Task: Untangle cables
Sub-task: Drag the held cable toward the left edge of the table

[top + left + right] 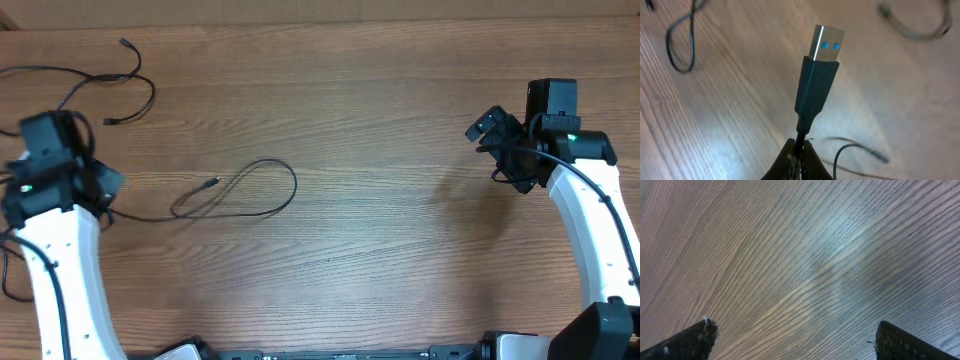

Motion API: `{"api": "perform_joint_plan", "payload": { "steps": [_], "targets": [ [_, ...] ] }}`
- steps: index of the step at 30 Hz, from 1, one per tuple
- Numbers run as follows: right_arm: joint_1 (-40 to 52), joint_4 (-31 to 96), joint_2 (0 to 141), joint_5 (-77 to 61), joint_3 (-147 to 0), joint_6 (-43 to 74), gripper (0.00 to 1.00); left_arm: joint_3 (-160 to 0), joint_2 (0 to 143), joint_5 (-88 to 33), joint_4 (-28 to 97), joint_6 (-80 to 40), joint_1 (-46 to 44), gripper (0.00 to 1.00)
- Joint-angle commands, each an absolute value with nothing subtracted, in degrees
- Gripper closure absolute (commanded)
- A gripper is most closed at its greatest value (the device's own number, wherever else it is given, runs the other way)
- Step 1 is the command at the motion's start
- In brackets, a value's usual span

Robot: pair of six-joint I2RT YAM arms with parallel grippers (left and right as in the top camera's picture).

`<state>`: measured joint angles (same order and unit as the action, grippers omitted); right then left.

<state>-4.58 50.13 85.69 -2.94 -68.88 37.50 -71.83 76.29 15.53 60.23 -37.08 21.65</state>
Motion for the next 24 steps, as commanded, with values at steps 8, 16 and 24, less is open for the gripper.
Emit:
{"api": "perform_joint_plan", "payload": {
  "steps": [8,16,24],
  "targets": [
    [-5.0,49.8,84.9,-2.5,-69.0,37.4,0.00,-85.7,75.1,16.0,61.5,-49.2,32.8,0.95],
    [-5.0,49.8,84.9,-2.4,-69.0,37.4,0.00,-85.4,77.2,24.4,65.0,-53.1,34.8,0.95],
    [-5.0,49.8,84.9,-2.5,-69.0,37.4,0.00,-85.3,85.3,5.4,65.1,-42.2,34.7,0.95]
  ]
}}
